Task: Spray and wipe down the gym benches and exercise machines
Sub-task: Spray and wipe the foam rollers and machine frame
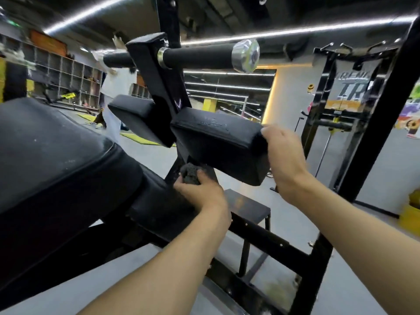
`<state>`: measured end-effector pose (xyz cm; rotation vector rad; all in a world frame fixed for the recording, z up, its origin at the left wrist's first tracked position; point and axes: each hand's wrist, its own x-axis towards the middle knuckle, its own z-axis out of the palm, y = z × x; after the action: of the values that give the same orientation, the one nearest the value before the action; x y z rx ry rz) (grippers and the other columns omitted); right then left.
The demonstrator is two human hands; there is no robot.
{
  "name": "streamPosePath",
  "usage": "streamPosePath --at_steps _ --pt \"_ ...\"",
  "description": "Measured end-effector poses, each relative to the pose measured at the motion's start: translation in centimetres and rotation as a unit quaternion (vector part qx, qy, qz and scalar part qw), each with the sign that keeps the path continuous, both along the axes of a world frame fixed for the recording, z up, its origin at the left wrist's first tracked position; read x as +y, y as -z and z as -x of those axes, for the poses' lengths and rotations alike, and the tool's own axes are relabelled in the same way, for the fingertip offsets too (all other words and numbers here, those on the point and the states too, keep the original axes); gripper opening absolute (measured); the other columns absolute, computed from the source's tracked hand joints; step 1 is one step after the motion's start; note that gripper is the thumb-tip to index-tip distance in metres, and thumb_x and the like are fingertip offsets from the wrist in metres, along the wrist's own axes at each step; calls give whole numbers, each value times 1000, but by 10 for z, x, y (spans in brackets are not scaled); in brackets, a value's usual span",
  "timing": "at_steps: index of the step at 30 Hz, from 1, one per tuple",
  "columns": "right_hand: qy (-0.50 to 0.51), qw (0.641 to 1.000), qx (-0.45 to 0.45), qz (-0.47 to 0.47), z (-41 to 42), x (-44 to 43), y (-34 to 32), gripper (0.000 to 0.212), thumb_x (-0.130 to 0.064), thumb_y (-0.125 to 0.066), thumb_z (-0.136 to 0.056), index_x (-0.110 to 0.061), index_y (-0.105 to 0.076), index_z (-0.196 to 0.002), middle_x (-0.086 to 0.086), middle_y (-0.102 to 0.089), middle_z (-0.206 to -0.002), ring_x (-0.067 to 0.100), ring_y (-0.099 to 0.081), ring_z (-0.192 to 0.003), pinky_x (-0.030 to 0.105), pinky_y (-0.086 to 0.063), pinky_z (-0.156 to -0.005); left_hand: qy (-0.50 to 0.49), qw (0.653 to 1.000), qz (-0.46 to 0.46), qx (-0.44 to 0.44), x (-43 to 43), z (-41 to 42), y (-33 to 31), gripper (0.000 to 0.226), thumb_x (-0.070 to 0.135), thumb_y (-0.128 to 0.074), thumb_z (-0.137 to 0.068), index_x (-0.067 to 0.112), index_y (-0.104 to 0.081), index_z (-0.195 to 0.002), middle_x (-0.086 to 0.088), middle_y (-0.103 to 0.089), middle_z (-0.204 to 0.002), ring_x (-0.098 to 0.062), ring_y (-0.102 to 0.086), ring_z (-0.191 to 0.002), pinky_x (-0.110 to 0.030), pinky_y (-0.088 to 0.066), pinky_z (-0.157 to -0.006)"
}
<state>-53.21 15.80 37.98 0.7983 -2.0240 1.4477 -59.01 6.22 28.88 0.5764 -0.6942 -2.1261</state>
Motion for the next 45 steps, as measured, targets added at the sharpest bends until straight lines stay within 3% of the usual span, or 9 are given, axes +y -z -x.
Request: streamPosePath --at_steps 4,7,13,17,20,24,31,36,45 --pt "50 999 6 -11 12 -11 -15 31 -26 -43 -99 -4 -47 -78 1 -42 -74 13 -37 -70 34 -30 -64 -49 996 -54 50 -1 14 -15 38 2 -56 -98 6 -51 -135 -15 -63 -124 -30 -64 -113 -36 -52 -101" --pt "87 992 0 -88 11 -18 -36 29 -23 -39 -97 -15 -35 -69 -2 -36 -69 15 -32 -64 34 -26 -58 -26 987 -102 118 -8 23 -36 42 13 -58 -88 6 -58 -129 -20 -66 -123 -35 -64 -114 -48 -50 -104" --pt "72 979 88 -170 13 -23 -24 29 -23 -31 -98 -23 -58 -109 -4 -62 -97 6 -53 -90 35 -45 -84 -12 994 -36 104 -10 28 -20 29 -8 -47 -95 -3 -60 -121 -16 -69 -109 -29 -66 -104 -53 -51 -102" --pt "46 966 117 -228 21 -16 -32 34 -26 -31 -92 -23 -63 -104 -10 -59 -78 5 -54 -81 33 -48 -67 -40 993 -51 103 -19 48 -16 36 -11 -45 -91 -5 -59 -124 -29 -62 -120 -42 -61 -115 -56 -47 -104" --pt "59 964 149 -210 26 -19 -27 35 -25 -29 -87 -26 -61 -100 -13 -56 -75 -2 -52 -79 15 -37 -58 -62 993 -47 87 -23 57 -19 43 -5 -48 -93 7 -60 -132 -16 -63 -130 -31 -60 -122 -45 -47 -108" --pt "61 966 172 -185 29 -20 -21 29 -19 -31 -88 -24 -59 -90 -3 -55 -71 3 -50 -72 18 -36 -55 -76 995 11 65 -5 53 0 45 -8 -52 -91 18 -68 -123 1 -72 -114 -20 -67 -110 -39 -54 -99" --pt "51 972 167 -157 30 -20 -19 30 -18 -31 -86 -23 -60 -87 2 -56 -71 9 -49 -72 23 -35 -55 -91 990 -66 83 -21 74 -15 42 -13 -49 -93 4 -65 -127 -12 -70 -120 -23 -66 -114 -44 -50 -105" --pt "53 970 170 -163 30 -19 -19 30 -18 -32 -89 -25 -61 -94 -6 -56 -72 6 -50 -75 21 -36 -58 -100 993 52 37 5 39 -2 42 -13 -49 -90 7 -69 -121 -6 -73 -112 -16 -67 -107 -31 -53 -98" --pt "53 974 159 -155 25 -19 -18 31 -17 -31 -88 -23 -61 -94 0 -56 -70 10 -48 -69 25 -35 -56 -112 992 52 21 -1 28 -17 39 -9 -49 -90 7 -70 -119 -10 -72 -111 -23 -67 -105 -37 -54 -96"
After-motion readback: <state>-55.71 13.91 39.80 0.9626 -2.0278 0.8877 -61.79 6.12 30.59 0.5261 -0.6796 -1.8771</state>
